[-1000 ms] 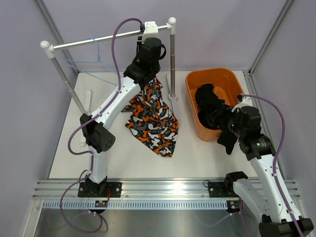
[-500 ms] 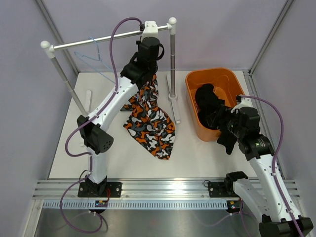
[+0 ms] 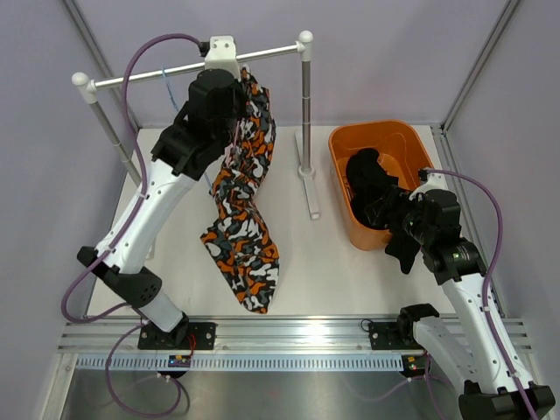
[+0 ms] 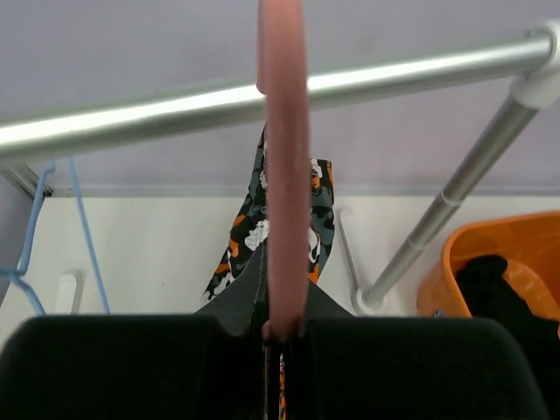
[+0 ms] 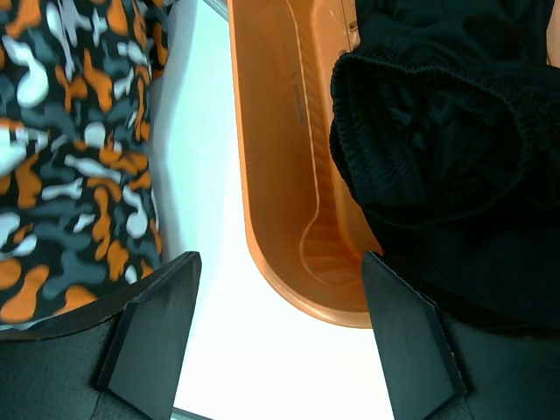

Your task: Remove the shorts from the hanger

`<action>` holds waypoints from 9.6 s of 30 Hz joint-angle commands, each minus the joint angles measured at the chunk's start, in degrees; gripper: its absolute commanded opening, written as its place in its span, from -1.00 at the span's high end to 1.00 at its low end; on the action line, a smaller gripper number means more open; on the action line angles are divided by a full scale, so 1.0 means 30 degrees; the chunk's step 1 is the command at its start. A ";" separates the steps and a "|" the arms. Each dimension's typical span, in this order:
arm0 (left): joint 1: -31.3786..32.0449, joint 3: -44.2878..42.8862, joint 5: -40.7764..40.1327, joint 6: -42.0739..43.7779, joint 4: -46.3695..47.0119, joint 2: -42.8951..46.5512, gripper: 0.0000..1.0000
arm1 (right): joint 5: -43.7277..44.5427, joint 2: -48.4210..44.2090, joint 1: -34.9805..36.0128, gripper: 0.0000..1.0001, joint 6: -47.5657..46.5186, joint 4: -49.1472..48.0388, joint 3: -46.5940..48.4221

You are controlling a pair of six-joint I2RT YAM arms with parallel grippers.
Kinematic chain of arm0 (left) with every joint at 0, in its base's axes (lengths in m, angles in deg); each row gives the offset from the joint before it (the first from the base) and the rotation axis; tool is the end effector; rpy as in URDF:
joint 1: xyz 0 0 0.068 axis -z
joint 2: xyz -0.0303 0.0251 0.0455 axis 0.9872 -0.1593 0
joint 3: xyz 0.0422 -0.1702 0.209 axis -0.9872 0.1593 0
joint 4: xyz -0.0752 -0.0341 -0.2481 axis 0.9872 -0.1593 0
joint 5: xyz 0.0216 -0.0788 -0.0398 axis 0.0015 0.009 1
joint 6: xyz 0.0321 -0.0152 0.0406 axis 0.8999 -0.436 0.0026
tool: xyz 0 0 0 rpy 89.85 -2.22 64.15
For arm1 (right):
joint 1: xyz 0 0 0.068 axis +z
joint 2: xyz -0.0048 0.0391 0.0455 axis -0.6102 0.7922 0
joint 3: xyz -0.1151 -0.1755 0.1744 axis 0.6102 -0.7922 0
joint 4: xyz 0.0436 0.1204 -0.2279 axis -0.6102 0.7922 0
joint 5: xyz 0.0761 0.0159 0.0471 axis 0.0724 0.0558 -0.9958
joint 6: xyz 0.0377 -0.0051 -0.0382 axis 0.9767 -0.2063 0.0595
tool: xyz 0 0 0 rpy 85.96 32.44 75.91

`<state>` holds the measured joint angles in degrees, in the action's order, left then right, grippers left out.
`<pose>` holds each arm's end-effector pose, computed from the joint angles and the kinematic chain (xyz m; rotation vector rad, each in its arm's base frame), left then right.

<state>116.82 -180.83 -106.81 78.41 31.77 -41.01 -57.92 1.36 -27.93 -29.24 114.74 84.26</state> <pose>0.2808 -0.1795 0.5210 -0.0259 1.7010 -0.0792 0.1599 0.0326 0.3227 0.1683 2.0628 0.5199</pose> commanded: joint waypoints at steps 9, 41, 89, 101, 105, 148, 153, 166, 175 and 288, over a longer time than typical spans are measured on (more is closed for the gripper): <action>0.3263 0.6316 0.2495 -0.0562 -0.1571 0.4685 1.00 | -0.0829 0.0648 0.2446 -0.63 -0.0767 0.0473 0.2311; 0.8424 1.4171 0.3108 -0.1528 -0.1720 1.1336 1.00 | 0.9664 1.1753 1.4325 -0.47 0.2456 0.0037 1.0546; 0.8922 1.6075 0.0066 -0.2378 0.1405 1.6172 1.00 | 0.8902 1.3015 1.4024 1.00 0.2016 0.0211 1.1103; 0.8922 1.3618 -0.2632 -0.1091 0.7565 1.2863 1.00 | 1.0570 1.2398 2.0738 1.00 0.2105 0.0943 1.2213; 0.8922 1.2562 -0.4822 0.0052 0.7832 1.2159 1.00 | 1.2440 1.1787 2.1298 1.00 0.2076 0.2290 1.2859; 0.8922 1.8008 -0.3366 -0.2407 0.0476 1.5762 1.00 | 1.7373 1.9693 0.1494 0.99 -0.8243 -0.3338 3.4576; 0.8922 1.8185 -0.3074 -0.2261 0.0829 1.5353 1.00 | 1.5730 2.0071 0.1086 0.99 -0.6307 -0.0591 3.2226; 0.8922 1.8536 -0.2839 -0.2377 0.0770 1.5294 1.00 | 0.6911 1.7820 -0.6914 1.00 0.3188 0.1764 2.7625; 0.8922 1.8741 -0.2663 -0.2495 0.0770 1.5205 1.00 | 0.3347 1.2816 -1.1743 1.00 0.8132 -0.1570 2.0404; 0.8951 1.8566 -0.2047 -0.2641 0.0507 1.5293 1.00 | 1.7895 1.0228 1.3680 -0.13 0.9020 -0.8896 -0.2345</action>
<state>143.40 -124.24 -113.48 71.11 31.73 3.87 -9.84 30.10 12.72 -2.31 95.74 77.27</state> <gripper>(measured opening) 0.053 0.581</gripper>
